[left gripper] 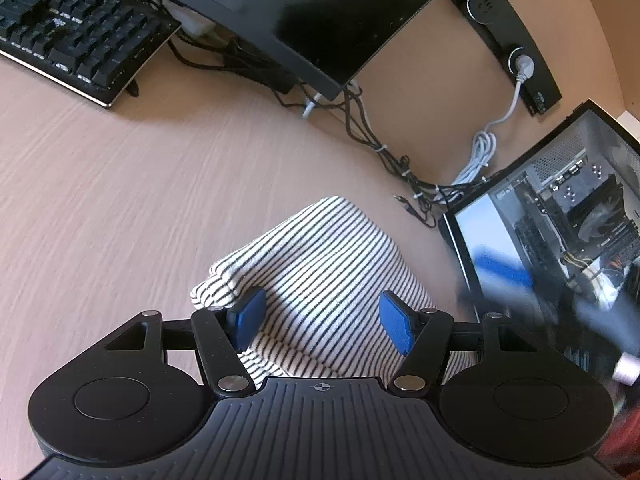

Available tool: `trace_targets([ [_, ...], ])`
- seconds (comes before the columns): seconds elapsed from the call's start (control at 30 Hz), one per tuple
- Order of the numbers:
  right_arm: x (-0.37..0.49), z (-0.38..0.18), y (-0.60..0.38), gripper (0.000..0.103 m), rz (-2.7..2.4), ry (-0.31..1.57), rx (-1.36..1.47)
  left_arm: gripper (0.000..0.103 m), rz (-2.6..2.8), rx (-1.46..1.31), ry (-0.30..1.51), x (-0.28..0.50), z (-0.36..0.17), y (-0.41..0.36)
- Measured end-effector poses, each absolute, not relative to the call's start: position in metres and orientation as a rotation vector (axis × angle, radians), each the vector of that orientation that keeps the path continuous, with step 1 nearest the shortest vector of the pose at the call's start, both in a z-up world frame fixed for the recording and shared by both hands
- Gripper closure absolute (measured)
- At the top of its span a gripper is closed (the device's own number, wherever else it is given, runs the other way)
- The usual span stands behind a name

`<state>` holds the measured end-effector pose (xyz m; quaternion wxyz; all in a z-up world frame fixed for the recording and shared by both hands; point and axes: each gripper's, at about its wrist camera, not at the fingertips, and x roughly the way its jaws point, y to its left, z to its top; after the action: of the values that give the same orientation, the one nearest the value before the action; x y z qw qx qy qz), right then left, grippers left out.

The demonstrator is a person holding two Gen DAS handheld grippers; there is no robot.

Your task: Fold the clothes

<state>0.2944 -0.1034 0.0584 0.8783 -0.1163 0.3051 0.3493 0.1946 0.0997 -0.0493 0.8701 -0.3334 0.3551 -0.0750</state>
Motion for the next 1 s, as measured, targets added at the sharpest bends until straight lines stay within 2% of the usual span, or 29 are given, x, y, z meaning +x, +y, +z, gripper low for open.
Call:
trace_targets([
  [0.1, 0.329, 0.056, -0.072, 0.042, 0.707, 0.681, -0.304, 0.034, -0.158, -0.695, 0.744, 0.195, -0.049, 0.1],
  [0.17, 0.35, 0.033, -0.052, 0.042, 0.679, 0.769, -0.374, 0.034, -0.156, -0.689, 0.746, 0.196, -0.049, 0.099],
  [0.23, 0.362, 0.005, -0.04, 0.036, 0.649, 0.841, -0.421, 0.034, -0.155, -0.684, 0.748, 0.198, -0.048, 0.098],
  [0.27, 0.362, -0.002, -0.04, 0.026, 0.631, 0.829, -0.424, 0.034, -0.154, -0.681, 0.749, 0.198, -0.048, 0.098],
  [0.47, 0.338, 0.02, -0.065, 0.023, 0.672, 0.742, -0.376, 0.026, -0.163, -0.649, 0.757, 0.204, -0.047, 0.093],
  [0.63, 0.292, 0.034, -0.109, 0.009, 0.838, 0.736, -0.222, 0.021, -0.163, -0.599, 0.768, 0.208, -0.044, 0.086],
  [0.67, 0.282, 0.031, -0.113, 0.003, 0.859, 0.749, -0.22, 0.019, -0.163, -0.586, 0.77, 0.209, -0.043, 0.085],
  [0.7, 0.273, 0.022, -0.114, 0.001, 0.857, 0.766, -0.246, 0.017, -0.165, -0.577, 0.771, 0.209, -0.043, 0.083],
  [0.83, 0.249, -0.016, -0.117, 0.0, 0.806, 0.804, -0.269, 0.01, -0.179, -0.568, 0.769, 0.212, -0.043, 0.079],
  [0.9, 0.253, -0.018, -0.119, 0.0, 0.79, 0.834, -0.212, 0.01, -0.179, -0.539, 0.774, 0.213, -0.042, 0.076],
  [1.0, 0.249, -0.013, -0.113, 0.0, 0.787, 0.77, -0.28, 0.009, -0.177, -0.503, 0.783, 0.217, -0.039, 0.072],
])
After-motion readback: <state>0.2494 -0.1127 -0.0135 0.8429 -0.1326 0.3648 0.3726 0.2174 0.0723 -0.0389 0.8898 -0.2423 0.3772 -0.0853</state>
